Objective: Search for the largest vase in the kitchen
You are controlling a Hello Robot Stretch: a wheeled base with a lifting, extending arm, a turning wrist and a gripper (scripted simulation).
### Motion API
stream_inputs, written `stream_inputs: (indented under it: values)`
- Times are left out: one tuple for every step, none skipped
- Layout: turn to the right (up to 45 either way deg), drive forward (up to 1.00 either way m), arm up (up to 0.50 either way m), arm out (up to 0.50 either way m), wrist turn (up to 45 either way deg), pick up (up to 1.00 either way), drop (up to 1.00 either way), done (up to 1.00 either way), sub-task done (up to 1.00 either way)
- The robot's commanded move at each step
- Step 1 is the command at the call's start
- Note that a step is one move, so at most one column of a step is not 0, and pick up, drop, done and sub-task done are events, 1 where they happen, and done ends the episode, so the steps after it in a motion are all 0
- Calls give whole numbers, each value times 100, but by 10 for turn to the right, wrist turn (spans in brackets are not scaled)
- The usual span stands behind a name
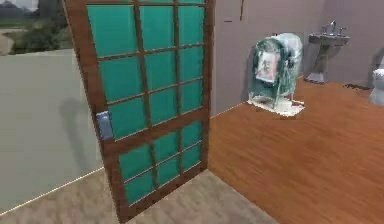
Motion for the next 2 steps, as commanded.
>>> stream_inputs:
  values:
    - [450,0,0,0,0,0,0,0,0]
    - [60,0,0,0,0,0,0,0,0]
